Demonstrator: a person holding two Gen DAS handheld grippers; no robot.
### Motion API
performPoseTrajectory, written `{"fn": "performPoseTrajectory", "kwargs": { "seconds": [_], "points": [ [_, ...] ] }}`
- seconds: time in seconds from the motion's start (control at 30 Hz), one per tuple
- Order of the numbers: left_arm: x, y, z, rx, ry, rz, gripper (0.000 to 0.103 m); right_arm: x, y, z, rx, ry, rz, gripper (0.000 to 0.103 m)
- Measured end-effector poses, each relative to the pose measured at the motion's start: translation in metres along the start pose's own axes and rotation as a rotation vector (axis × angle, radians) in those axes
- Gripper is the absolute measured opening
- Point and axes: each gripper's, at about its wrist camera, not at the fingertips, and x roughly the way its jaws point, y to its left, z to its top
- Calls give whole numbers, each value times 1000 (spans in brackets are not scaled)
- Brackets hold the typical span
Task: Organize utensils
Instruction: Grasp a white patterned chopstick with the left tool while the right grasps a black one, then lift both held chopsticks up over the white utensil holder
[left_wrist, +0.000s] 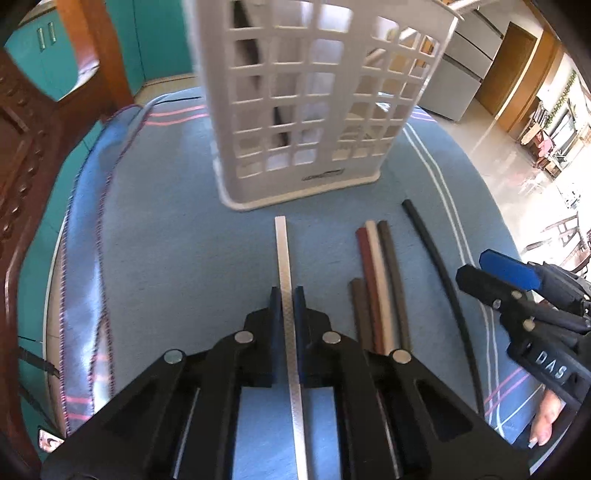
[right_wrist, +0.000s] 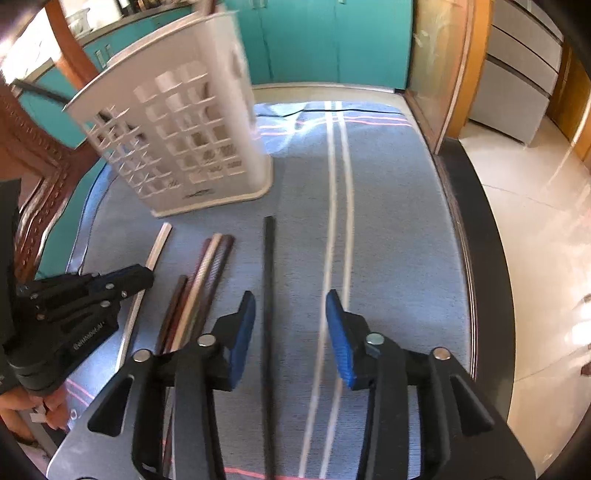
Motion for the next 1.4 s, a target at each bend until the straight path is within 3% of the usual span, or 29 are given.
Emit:
{"fn": "performPoseTrajectory", "kwargs": {
  "seconds": [0.1, 0.23, 0.33, 0.37, 0.4, 0.43, 0.47, 0.5, 0.67, 0.9, 1.0, 1.2, 1.23, 1.33, 1.4],
  "points": [
    [-2, 6, -3, 7, 7, 12, 12, 12, 13, -1, -36, 30, -20, 42],
    [-3, -5, -7, 51, 7, 52, 35, 23, 21, -1, -64, 48, -70, 42],
    [5, -26, -1, 73, -5, 86, 35, 25, 26, -2, -85, 40, -95, 42],
    [1, -28, -3, 70, -7, 84, 32, 25, 27, -2, -88, 40, -96, 41],
    [1, -28, -4, 67, -10, 77, 27, 25, 28, -2, -89, 37, -86, 33],
    [1, -29, -4, 62, -14, 77, 16, 24, 28, -2, -89, 34, -74, 26],
    [-2, -31, -8, 61, -19, 86, 8, 23, 28, -3, -90, 32, -55, 12],
    [-2, -31, -8, 61, -23, 92, 8, 23, 28, -3, -89, 32, -30, 6],
    [-13, -29, 3, 32, -83, 74, 7, 6, 28, -2, -87, -21, 22, 6],
    [-105, -29, 7, 37, -297, 16, 7, -83, 13, 6, -83, -235, 190, 6],
    [-159, -23, 11, 13, -420, -42, 7, -117, 8, 7, -81, -311, 234, 6],
    [-267, -14, 27, -61, -759, -109, 7, -186, 12, 22, -99, -467, 319, 6],
    [-281, -11, 31, -88, -832, -105, 7, -201, 14, 27, -105, -506, 324, 6],
    [-298, -10, 40, -147, -945, -43, 7, -227, 17, 46, -104, -600, 321, 6],
    [-285, -7, 49, -146, -960, -10, 7, -241, 17, 59, -79, -671, 305, 6]
  ]
}}
